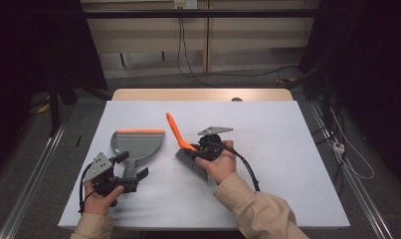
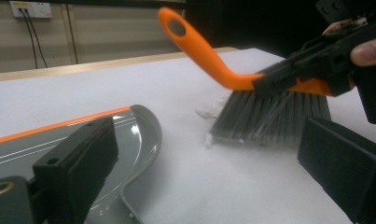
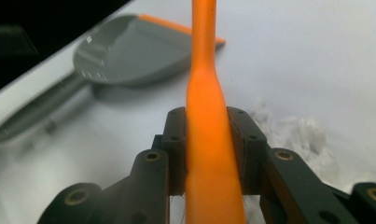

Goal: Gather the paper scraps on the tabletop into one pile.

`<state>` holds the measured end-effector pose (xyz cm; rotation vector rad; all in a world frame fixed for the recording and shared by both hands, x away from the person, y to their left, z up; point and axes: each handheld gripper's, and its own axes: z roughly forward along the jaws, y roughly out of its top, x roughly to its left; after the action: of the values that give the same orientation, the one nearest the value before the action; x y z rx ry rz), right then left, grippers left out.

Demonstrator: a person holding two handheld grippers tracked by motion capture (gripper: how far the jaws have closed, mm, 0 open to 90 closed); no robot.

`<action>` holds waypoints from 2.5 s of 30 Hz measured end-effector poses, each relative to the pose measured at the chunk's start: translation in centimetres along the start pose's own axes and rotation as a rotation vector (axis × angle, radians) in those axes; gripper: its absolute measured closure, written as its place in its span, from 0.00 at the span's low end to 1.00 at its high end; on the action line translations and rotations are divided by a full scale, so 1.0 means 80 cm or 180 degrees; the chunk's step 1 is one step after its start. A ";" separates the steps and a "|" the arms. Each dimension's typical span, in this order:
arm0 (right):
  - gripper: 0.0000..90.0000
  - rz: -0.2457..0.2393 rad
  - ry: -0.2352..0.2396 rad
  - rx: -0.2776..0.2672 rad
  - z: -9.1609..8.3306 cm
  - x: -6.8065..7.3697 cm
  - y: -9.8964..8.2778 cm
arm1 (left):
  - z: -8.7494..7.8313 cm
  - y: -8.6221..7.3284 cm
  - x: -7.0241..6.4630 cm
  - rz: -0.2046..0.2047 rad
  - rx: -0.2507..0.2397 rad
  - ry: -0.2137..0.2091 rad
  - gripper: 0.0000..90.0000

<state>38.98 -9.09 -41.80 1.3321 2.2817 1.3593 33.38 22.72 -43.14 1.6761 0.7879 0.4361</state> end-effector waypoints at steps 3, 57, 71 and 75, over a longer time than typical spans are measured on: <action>0.79 -0.0075 -0.0105 0.0103 -0.004 -0.005 -0.003 | 0.001 0.000 0.000 -0.0002 0.0003 0.0000 0.05; 0.79 -0.1303 0.0380 -0.0272 0.028 -0.147 0.064 | 0.008 -0.004 0.003 -0.0061 0.0070 0.0066 0.05; 0.79 -0.1769 0.0632 -0.0252 0.058 -0.144 0.061 | 0.012 -0.006 0.003 -0.0073 0.0104 0.0071 0.05; 0.79 -0.1962 0.0767 -0.0175 0.056 -0.136 0.059 | 0.012 -0.006 0.003 -0.0062 0.0111 0.0060 0.05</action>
<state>50.58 -13.74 -43.73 0.3891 2.4740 1.3832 34.08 22.26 -43.87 1.6974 0.8294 0.4273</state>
